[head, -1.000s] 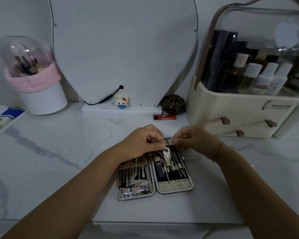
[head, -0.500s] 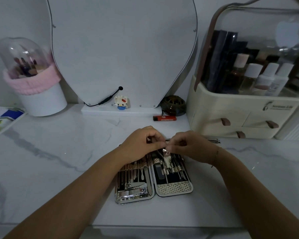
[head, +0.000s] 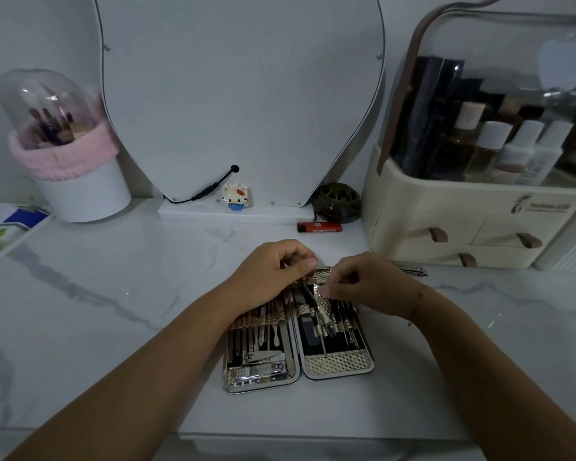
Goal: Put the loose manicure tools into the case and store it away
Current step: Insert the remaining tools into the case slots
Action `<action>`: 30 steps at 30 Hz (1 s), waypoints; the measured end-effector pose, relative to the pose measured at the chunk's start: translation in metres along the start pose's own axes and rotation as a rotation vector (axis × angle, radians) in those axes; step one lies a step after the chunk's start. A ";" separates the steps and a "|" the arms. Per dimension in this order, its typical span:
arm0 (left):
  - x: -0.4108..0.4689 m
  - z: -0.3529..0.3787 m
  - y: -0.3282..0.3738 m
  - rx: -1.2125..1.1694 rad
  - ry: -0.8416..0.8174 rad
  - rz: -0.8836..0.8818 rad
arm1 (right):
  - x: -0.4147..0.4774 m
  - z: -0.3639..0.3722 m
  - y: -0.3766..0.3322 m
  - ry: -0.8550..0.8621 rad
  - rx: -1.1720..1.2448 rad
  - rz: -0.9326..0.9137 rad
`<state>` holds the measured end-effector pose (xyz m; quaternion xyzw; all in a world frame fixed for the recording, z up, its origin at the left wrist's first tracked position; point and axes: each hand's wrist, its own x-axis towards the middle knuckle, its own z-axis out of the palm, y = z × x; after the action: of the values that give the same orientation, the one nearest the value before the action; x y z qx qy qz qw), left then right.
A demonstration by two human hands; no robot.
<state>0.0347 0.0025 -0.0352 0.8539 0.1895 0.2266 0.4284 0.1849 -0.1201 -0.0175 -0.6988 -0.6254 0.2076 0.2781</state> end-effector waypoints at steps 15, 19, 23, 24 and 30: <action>0.001 -0.006 -0.001 -0.046 0.058 -0.006 | 0.004 0.005 -0.003 0.061 0.008 0.048; 0.002 -0.006 -0.004 -0.036 0.059 -0.026 | 0.005 0.007 -0.005 0.049 -0.002 0.073; 0.003 -0.008 -0.008 -0.013 0.079 -0.052 | 0.008 0.007 -0.007 0.054 -0.060 0.093; 0.003 -0.008 -0.008 -0.007 0.081 -0.055 | 0.009 0.007 -0.007 0.049 -0.080 0.106; 0.004 -0.009 -0.008 0.011 0.075 -0.076 | 0.014 0.003 -0.008 -0.016 -0.106 0.179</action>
<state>0.0321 0.0148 -0.0363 0.8393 0.2390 0.2412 0.4247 0.1786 -0.1057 -0.0134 -0.7638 -0.5730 0.2039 0.2160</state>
